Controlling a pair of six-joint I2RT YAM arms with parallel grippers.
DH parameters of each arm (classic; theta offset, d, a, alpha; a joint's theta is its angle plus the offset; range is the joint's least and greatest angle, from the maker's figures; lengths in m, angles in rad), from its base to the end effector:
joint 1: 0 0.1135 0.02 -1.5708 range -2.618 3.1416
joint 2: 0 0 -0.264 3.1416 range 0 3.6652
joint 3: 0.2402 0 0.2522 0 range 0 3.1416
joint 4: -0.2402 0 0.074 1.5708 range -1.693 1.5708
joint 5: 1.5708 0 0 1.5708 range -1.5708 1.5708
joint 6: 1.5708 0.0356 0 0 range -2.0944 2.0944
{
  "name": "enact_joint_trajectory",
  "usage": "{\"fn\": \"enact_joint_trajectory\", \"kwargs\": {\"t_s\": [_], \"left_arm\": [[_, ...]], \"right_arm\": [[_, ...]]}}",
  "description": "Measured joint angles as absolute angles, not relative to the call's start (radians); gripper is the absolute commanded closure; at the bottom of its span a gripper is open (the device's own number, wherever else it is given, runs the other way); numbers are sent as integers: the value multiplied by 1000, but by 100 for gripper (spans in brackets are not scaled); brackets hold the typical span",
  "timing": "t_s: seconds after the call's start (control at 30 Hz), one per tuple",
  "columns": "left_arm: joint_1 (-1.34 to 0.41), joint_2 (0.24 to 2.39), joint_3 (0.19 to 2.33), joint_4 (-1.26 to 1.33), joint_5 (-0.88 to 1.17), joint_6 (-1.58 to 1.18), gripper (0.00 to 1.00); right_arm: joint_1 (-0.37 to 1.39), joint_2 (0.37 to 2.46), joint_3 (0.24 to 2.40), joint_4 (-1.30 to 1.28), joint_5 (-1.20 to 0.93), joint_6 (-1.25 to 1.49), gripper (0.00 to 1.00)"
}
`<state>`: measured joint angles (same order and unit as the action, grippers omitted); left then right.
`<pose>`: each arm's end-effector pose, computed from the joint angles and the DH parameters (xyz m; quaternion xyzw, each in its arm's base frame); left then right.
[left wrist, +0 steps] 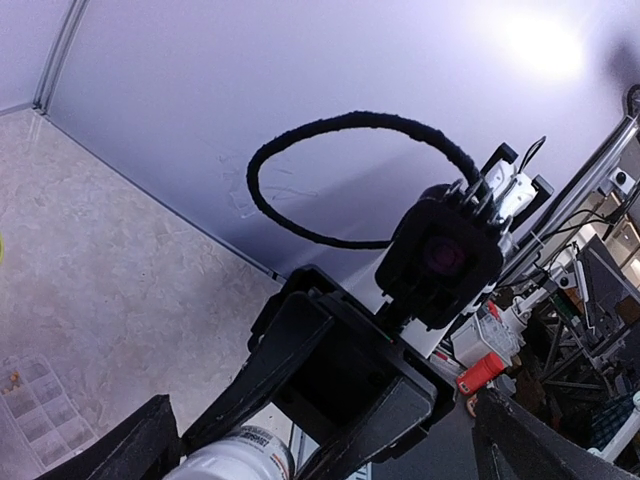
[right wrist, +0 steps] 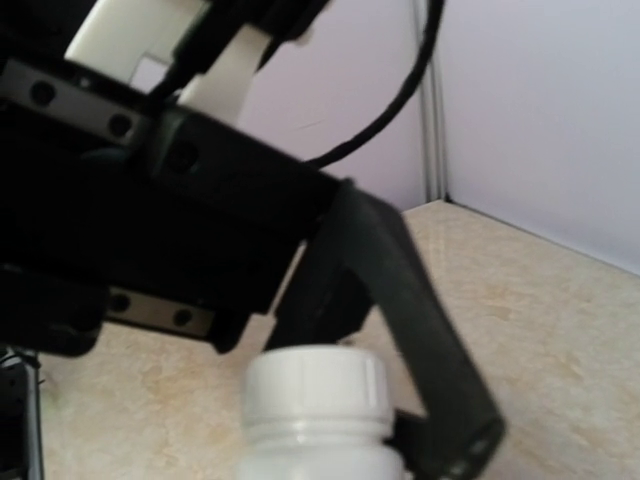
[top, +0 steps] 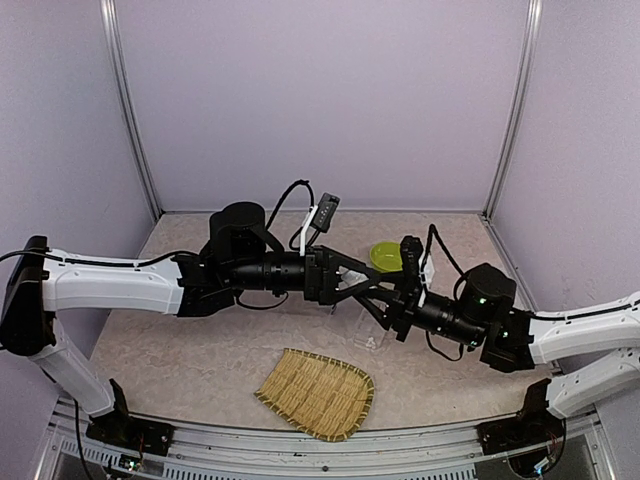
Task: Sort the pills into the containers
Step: Screw the lid of the pill bottle onto the pill bottle.
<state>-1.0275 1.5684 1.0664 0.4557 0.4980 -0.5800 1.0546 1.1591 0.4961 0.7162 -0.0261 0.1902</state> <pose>0.1758 -0.3239 0.3074 0.3215 0.6457 -0.6055 0.3361 0.1245 0.2212 0.2578 -0.2968 0.6208 0.4303 0.5843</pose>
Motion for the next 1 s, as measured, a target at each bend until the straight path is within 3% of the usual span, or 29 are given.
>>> {"fn": "enact_joint_trajectory", "kwargs": {"t_s": [0.1,0.3,0.63,1.0], "left_arm": [[-1028,1568,1066,456,499,-580,2],[-1029,1568,1066,447,485,-580,16],[-1026,1566,1066,366,433,-604,21],[-1021,1567,1085,305,411,-627,52]], "right_arm": [[1059,1176,500,720,-45,193,90],[1063,1173,502,716,-65,187,90],[1065,1049,496,580,-14,78,90],[1072,1041,496,503,36,23,90]]}}
